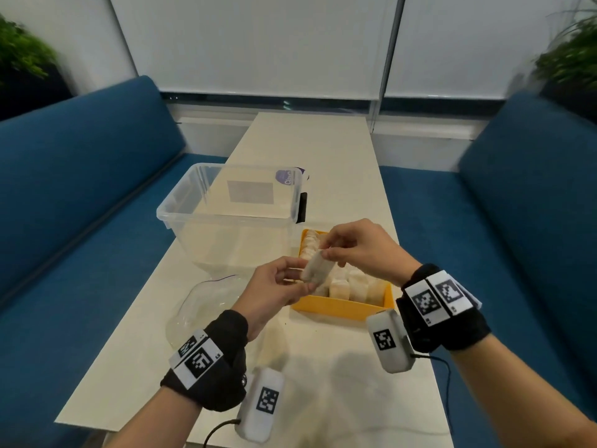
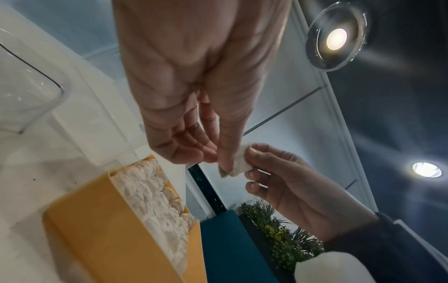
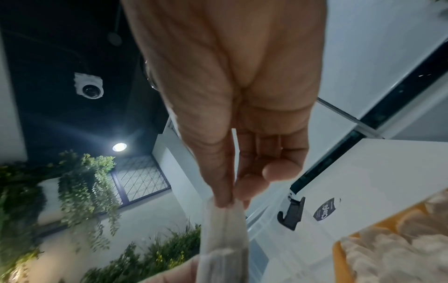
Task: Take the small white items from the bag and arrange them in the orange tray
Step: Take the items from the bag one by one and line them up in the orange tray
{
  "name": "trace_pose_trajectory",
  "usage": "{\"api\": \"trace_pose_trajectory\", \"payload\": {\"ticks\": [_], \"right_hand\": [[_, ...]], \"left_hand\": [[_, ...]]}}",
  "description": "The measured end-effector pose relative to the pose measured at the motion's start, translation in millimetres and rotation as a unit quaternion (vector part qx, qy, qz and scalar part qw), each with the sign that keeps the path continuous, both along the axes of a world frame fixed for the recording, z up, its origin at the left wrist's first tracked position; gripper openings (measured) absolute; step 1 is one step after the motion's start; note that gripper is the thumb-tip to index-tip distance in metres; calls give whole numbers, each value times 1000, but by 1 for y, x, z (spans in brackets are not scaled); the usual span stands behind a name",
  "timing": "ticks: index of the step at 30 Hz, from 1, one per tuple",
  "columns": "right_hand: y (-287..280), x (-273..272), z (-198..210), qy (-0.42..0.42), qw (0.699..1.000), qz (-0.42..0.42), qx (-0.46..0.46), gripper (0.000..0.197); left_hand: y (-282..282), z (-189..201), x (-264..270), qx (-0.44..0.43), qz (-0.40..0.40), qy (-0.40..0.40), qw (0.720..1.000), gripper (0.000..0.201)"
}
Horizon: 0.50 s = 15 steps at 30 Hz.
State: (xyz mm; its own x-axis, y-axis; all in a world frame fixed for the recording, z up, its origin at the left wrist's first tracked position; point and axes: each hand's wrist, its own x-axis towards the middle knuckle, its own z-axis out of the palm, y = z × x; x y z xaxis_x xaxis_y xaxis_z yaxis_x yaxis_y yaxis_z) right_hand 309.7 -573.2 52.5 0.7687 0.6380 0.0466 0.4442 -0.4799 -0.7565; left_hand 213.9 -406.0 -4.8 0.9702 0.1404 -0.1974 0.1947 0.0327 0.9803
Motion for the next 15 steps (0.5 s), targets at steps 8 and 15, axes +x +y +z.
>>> {"api": "trace_pose_trajectory", "payload": {"ticks": [8,15], "right_hand": [[-30,26,2,-33,995,-21,-92,7],[-43,34,-20,-37,989,-30,-143,5]], "left_hand": [[3,-5,-4,58,3,12,998,23],[4,-8,-7,75,4,20,997,21]]}}
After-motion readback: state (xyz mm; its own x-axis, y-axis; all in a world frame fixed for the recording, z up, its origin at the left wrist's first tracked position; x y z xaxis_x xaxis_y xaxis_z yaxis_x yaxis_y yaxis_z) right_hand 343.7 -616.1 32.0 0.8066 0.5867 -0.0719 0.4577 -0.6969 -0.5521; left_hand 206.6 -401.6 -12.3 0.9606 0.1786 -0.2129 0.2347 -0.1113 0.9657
